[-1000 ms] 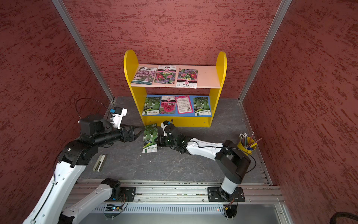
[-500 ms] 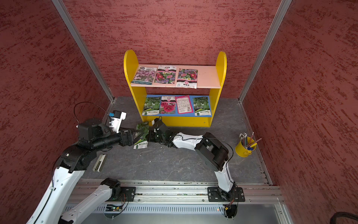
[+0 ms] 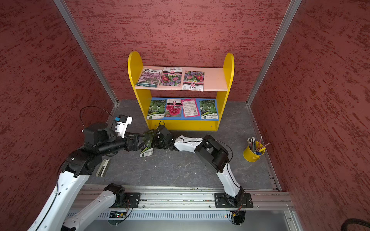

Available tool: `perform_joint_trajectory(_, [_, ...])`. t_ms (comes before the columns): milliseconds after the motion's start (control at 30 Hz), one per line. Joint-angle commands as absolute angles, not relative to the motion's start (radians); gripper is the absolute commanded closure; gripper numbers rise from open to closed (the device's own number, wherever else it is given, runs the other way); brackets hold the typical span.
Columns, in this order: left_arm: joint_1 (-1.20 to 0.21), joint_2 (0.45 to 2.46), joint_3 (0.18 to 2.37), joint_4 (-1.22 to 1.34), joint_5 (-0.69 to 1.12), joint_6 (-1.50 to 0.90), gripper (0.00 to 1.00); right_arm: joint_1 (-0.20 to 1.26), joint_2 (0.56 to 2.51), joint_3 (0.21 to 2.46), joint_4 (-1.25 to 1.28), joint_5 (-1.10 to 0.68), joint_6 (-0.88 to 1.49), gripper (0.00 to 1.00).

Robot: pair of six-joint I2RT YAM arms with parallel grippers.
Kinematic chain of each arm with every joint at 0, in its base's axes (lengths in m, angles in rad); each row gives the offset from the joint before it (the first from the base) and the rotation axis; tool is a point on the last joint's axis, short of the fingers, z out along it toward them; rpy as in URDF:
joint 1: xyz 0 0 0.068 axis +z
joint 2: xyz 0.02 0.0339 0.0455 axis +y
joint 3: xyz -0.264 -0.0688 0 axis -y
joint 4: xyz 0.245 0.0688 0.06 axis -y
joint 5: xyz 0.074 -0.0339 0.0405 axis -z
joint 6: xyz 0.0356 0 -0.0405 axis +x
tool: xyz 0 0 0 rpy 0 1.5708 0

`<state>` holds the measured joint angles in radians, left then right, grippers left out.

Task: Take the seed bag off the shelf
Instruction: Place the seed packet at the center of the board.

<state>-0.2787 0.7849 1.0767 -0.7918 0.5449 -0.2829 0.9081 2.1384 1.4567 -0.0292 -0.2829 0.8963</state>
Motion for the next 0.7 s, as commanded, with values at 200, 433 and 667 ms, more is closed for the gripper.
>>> perform_joint_trajectory(200, [-0.274, 0.77, 1.057, -0.767, 0.552, -0.278, 0.0, 0.899, 2.172, 1.503, -0.126, -0.243, 0.865, 0.95])
perform_joint_trajectory(433, [-0.274, 0.769, 1.048, -0.76, 0.553, -0.277, 0.0, 0.89, 2.181, 1.514, -0.16, -0.244, 0.854, 0.87])
perform_joint_trajectory(667, [-0.275, 0.767, 1.04, -0.748, 0.552, -0.279, 0.0, 0.877, 2.189, 1.508, -0.151, -0.225, 0.873, 0.89])
